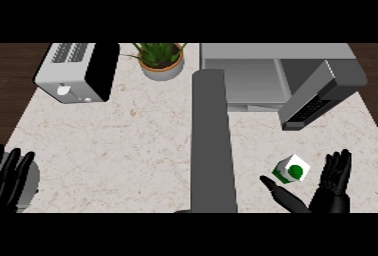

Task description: Pick up the milk, place it into the microwave and close the microwave

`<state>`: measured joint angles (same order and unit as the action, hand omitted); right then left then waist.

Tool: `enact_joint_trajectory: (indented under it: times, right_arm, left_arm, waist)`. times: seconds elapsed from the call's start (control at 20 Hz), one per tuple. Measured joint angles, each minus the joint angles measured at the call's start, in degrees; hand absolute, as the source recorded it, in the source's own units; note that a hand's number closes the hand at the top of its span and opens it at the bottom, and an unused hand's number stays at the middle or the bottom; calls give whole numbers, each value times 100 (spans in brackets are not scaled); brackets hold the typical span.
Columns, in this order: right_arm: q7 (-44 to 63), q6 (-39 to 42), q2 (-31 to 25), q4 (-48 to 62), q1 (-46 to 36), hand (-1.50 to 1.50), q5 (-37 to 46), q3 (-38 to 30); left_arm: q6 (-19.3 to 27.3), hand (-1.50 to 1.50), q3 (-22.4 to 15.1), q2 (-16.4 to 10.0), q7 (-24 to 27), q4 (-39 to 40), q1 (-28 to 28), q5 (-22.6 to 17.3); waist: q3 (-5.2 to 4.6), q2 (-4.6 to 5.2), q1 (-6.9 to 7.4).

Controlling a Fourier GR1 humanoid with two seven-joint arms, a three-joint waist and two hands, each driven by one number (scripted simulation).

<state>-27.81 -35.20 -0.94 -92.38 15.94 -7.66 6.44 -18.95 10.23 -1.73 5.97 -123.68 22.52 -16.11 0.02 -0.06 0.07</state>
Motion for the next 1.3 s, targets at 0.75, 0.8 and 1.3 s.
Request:
enact_joint_trajectory:
  times: [0.75,0.8,1.3]
  right_arm:
    - [-1110,669,-66,1762,-724,-150,-342,-711]
    - [-1155,645,-50,1911,-800,-150,-340,-771]
    - [-1911,553,-179,3602,-1258,-150,-569,-1638]
  left_arm:
    - [-228,-150,233,41,-211,-113,-40,-199]
    - [-261,-150,242,67,-204,-154,17,-203]
    - [-319,-150,459,-13,-326,-122,-82,-334]
  waist:
    - [0,3,14]
    - [-1,3,16]
    - [1,6,20]
